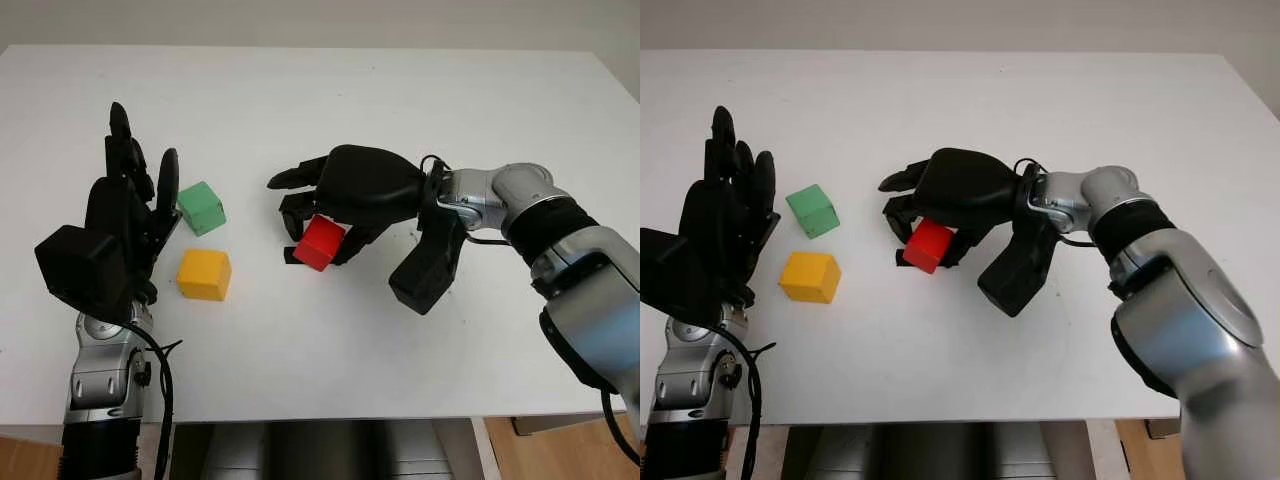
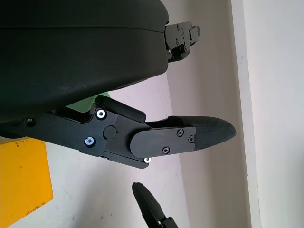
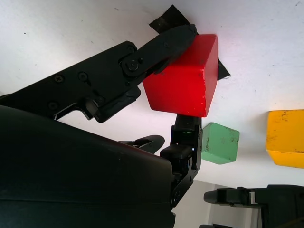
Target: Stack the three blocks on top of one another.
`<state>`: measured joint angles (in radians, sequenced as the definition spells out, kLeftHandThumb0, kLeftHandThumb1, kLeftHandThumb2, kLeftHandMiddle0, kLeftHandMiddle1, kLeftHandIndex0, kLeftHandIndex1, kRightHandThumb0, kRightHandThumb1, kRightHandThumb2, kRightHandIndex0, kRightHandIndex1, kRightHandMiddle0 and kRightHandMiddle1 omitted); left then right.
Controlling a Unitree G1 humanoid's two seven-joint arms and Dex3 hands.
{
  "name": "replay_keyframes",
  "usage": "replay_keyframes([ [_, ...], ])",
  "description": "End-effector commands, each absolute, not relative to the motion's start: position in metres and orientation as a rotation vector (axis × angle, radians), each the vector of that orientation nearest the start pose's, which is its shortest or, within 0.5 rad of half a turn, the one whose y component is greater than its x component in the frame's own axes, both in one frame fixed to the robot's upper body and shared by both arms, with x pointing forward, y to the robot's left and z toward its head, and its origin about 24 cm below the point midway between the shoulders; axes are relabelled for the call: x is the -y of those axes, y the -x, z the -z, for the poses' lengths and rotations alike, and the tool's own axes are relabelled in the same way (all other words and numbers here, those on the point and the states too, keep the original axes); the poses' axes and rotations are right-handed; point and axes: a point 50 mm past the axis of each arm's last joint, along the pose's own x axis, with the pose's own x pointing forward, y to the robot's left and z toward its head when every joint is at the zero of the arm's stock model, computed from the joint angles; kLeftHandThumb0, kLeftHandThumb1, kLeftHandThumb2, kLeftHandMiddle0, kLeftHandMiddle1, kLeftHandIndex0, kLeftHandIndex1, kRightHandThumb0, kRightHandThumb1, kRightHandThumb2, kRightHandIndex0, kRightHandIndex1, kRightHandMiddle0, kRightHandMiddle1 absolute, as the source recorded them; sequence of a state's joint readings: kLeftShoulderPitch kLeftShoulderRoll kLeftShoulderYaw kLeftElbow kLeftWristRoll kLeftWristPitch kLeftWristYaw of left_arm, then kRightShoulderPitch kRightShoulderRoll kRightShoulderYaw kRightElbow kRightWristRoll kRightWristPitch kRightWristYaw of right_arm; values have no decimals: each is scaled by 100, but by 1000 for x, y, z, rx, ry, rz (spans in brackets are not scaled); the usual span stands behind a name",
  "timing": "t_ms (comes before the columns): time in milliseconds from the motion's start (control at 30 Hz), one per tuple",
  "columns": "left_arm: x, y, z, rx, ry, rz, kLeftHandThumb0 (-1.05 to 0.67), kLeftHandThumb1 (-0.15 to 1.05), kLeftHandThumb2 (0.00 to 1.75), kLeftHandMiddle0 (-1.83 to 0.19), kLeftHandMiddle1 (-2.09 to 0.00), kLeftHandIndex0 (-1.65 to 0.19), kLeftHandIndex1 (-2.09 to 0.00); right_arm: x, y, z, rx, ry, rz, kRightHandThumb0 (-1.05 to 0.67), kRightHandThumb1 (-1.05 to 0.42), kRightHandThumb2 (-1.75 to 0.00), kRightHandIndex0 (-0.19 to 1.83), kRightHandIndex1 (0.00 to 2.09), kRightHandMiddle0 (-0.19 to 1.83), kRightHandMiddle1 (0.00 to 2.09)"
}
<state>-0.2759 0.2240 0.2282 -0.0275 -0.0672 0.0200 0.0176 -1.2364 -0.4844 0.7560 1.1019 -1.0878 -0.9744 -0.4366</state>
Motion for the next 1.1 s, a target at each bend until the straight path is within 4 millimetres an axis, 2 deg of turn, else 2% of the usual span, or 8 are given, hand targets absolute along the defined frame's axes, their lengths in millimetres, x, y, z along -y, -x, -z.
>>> replay_keyframes([
  [0,-225,-292,-137,317,-123,-186,-71,105,48,19,-1,18,-5,93,-371,-180,1047,1657,-840,-62,-89,-6,45,6,54,153],
  [333,-225,-292,-136,312,-118,-186,-72,105,48,19,-2,18,-5,93,-372,-179,1054,1668,-832,-62,-89,-5,45,6,50,154],
  [433,-226,-292,-136,314,-118,-184,-72,105,48,19,-2,18,-5,94,-373,-181,1028,1676,-841,-66,-89,-6,41,4,38,143],
  [467,-226,-292,-136,315,-120,-183,-72,105,48,19,-2,18,-5,94,-373,-183,1016,1674,-841,-67,-89,-5,39,3,34,136],
  [567,-226,-292,-136,315,-123,-183,-72,105,48,19,-2,18,-5,95,-374,-185,983,1681,-851,-75,-88,-6,31,3,27,92],
  [733,-226,-292,-136,313,-115,-183,-71,105,48,19,-1,18,-5,98,-376,-194,893,1662,-874,-90,-92,-6,-1,1,-3,32],
  [833,-227,-292,-136,316,-117,-180,-70,105,48,19,-1,18,-5,102,-376,-203,814,1584,-888,-95,-91,-5,-17,0,-15,19],
  [1067,-229,-290,-139,330,-130,-176,-68,105,50,19,-2,17,-6,114,-377,-226,631,1309,-903,-95,-87,-5,-19,0,-19,1],
])
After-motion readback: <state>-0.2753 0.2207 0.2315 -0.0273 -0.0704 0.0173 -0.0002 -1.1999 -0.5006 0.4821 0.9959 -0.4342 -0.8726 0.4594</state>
